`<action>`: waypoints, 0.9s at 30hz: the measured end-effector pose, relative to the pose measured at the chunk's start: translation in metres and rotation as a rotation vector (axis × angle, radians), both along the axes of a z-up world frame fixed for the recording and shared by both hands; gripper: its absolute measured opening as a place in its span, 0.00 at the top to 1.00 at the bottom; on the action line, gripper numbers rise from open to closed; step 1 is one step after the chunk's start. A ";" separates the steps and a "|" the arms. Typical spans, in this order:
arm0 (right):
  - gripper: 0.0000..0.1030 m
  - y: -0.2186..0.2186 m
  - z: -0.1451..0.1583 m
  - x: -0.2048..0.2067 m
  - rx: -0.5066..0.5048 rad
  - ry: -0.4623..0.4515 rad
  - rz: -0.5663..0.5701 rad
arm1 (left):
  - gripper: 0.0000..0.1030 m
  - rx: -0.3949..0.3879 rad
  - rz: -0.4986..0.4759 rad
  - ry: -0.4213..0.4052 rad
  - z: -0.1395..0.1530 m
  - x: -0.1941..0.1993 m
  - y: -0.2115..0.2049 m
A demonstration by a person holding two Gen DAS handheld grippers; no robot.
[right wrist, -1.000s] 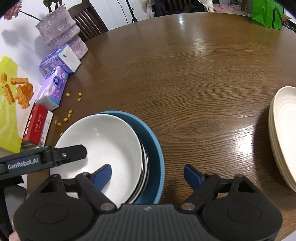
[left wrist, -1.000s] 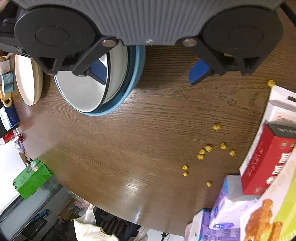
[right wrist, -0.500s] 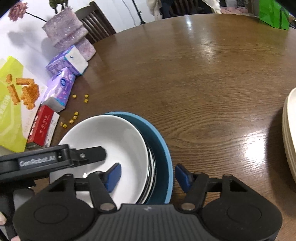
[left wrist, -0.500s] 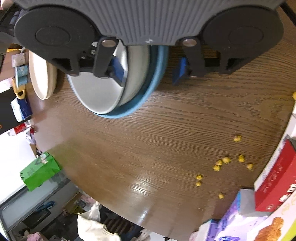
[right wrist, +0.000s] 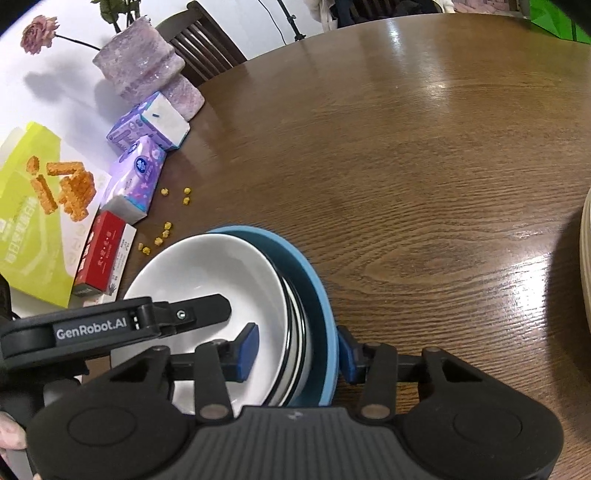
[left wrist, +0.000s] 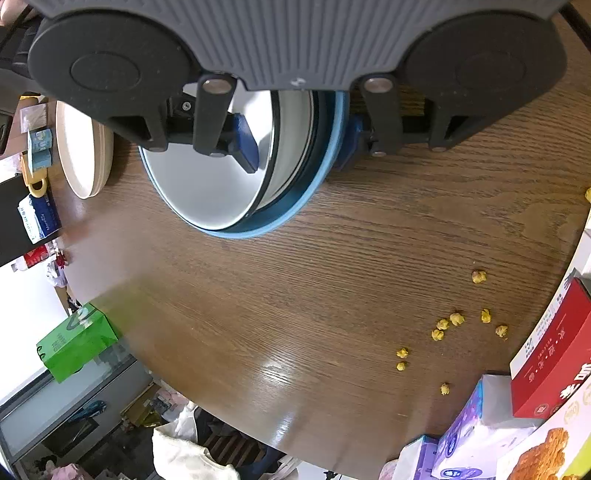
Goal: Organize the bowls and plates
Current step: 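Close the left gripper on the stack rim while the right gripper clamps it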
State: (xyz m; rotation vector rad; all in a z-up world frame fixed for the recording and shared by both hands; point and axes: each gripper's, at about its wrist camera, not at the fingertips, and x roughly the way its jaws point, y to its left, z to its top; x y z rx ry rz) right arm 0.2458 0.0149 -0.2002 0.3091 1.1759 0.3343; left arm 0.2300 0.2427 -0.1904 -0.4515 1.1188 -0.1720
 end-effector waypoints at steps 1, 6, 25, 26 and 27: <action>0.58 0.000 0.000 0.000 -0.002 -0.003 0.003 | 0.53 0.003 -0.002 -0.001 0.000 0.001 -0.001; 0.58 -0.001 0.000 -0.002 0.007 -0.014 0.010 | 0.51 0.009 -0.011 0.006 -0.001 0.005 -0.005; 0.56 -0.010 -0.008 0.007 0.090 0.083 -0.001 | 0.50 0.026 -0.012 0.021 -0.001 0.010 -0.009; 0.57 -0.011 -0.008 0.007 0.094 0.081 -0.003 | 0.50 0.028 -0.012 0.019 -0.001 0.010 -0.009; 0.57 -0.012 -0.009 0.006 0.097 0.078 -0.004 | 0.50 0.030 -0.013 0.017 -0.001 0.010 -0.010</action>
